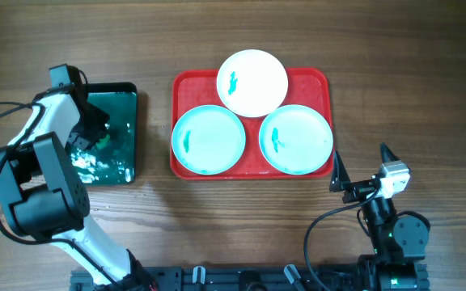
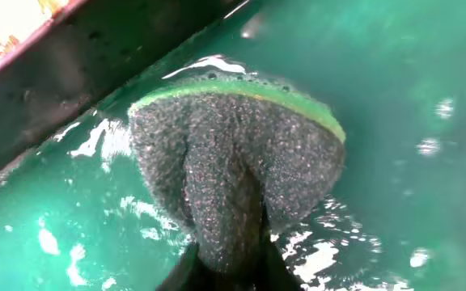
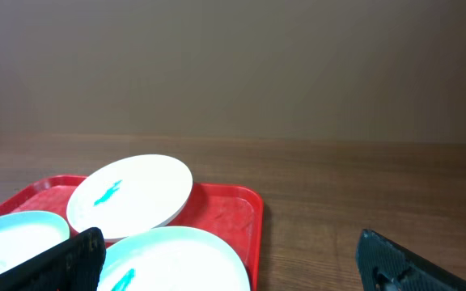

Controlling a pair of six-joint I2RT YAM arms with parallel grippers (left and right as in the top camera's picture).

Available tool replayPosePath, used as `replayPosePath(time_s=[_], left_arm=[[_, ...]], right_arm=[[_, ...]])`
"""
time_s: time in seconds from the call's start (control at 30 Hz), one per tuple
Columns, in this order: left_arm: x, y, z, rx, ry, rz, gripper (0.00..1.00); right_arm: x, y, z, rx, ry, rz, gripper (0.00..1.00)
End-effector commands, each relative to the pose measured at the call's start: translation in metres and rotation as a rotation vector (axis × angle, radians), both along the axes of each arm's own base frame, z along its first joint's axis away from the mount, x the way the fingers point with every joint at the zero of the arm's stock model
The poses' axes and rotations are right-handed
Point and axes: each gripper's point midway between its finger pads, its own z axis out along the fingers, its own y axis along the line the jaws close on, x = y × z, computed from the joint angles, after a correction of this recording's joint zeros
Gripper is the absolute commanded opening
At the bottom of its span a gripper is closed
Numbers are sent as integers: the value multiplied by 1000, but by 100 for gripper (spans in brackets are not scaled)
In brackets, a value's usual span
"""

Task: Clean dirty plates on tray and stack at the side
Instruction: 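Dip and swish the held sponge in the soapy water, then carry the sponge with the left gripper onto the front-left plate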

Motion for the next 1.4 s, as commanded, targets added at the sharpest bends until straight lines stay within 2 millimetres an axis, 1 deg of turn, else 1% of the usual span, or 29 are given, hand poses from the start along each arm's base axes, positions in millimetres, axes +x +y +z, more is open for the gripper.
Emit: replayPosePath(time_s=[0.0, 0.03, 0.17, 0.33, 0.37, 0.47, 0.53, 0.6, 0.63, 0.67, 0.73, 0.77, 0.83, 0.9, 0.97, 1.0, 1.03, 1.1, 1.13, 1.2, 1.23, 1.3, 1.37], left_arm=[[-12, 0, 9, 10, 11, 6, 4], [-11, 1, 15, 14, -4, 6, 4], [-3, -3, 53, 12, -108, 0, 4], [12, -27, 103, -93, -295, -44, 4], [15, -33, 116, -117, -344, -59, 4], [17, -36, 128, -123, -383, -69, 4], [16, -33, 124, -107, -368, -62, 4], [12, -32, 109, -107, -328, -54, 4], [10, -33, 94, -117, -300, -52, 4], [6, -34, 73, -131, -260, -47, 4], [-1, -36, 51, -150, -191, -49, 4], [-5, -35, 44, -153, -163, -70, 4], [-7, -33, 44, -151, -154, -85, 4], [-8, -32, 57, -155, -172, -78, 4], [-5, -32, 77, -158, -207, -81, 4], [-3, -33, 89, -159, -233, -86, 4], [0, -37, 109, -167, -281, -97, 4], [3, -49, 138, -211, -370, -129, 4], [4, -56, 148, -235, -405, -144, 4], [3, -74, 180, -296, -505, -197, 4], [1, -85, 191, -315, -538, -247, 4], [-1, -107, 203, -343, -566, -361, 4], [-6, -140, 203, -390, -553, -513, 4]], right_arm=[[0, -3, 1, 12, -4, -13, 100], [0, -3, 1, 13, -4, -13, 100], [0, -3, 1, 12, -4, -13, 100], [0, -3, 1, 12, -4, -13, 100], [0, -3, 1, 12, -4, -13, 100], [0, -3, 1, 13, -4, -13, 100], [0, -3, 1, 12, -4, -13, 100], [0, -3, 1, 12, -4, -13, 100], [0, -3, 1, 13, -4, -13, 100], [0, -3, 1, 12, -4, -13, 100], [0, -3, 1, 13, -4, -13, 100], [0, -3, 1, 12, -4, -13, 100], [0, -3, 1, 12, -4, -13, 100], [0, -3, 1, 13, -4, -13, 100], [0, -3, 1, 12, -4, -13, 100], [0, -3, 1, 13, -4, -13, 100], [0, -3, 1, 12, -4, -13, 100], [0, -3, 1, 12, -4, -13, 100], [0, -3, 1, 12, -4, -13, 100], [0, -3, 1, 13, -4, -13, 100], [0, -3, 1, 12, -4, -13, 100], [0, -3, 1, 12, -4, -13, 100], [0, -3, 1, 13, -4, -13, 100]])
